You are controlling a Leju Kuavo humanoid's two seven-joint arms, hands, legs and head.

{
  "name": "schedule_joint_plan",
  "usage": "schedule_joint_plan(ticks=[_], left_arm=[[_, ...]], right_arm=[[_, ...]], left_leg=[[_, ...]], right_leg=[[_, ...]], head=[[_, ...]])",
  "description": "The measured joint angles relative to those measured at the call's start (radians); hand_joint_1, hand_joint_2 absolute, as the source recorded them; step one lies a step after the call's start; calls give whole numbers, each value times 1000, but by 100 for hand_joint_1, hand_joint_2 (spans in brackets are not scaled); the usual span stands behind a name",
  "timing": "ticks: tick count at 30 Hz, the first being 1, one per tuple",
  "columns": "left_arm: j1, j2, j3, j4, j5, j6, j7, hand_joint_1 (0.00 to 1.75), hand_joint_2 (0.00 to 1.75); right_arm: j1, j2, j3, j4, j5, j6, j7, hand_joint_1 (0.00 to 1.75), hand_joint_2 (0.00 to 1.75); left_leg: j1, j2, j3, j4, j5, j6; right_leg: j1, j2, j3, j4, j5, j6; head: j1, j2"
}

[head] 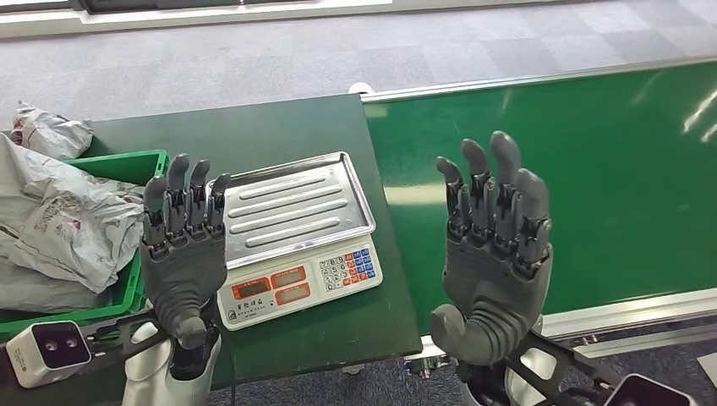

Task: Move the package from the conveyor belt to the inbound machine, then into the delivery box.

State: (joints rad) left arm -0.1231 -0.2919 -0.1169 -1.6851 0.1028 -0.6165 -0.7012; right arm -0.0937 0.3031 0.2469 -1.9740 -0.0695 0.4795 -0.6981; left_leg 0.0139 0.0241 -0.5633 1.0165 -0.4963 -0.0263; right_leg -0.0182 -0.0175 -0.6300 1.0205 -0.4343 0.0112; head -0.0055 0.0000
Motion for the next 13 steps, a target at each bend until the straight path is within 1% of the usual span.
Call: schedule_joint_plan(ticks=[6, 13], left_arm=[[0, -2, 1, 16, -26, 62, 0, 0, 175], [0, -2, 1, 27, -47, 126, 0, 0, 175]], right_arm=[[5, 1, -24, 0, 27, -5, 1, 0, 175], [5, 1, -25, 6, 45, -24, 1, 0, 175]], left_leg=[[0, 0, 0, 0, 1, 0], [0, 0, 0, 0, 1, 0]], right_leg=[[0, 0, 0, 0, 0, 0], [0, 0, 0, 0, 0, 0]], head=[[0, 0], [0, 0]])
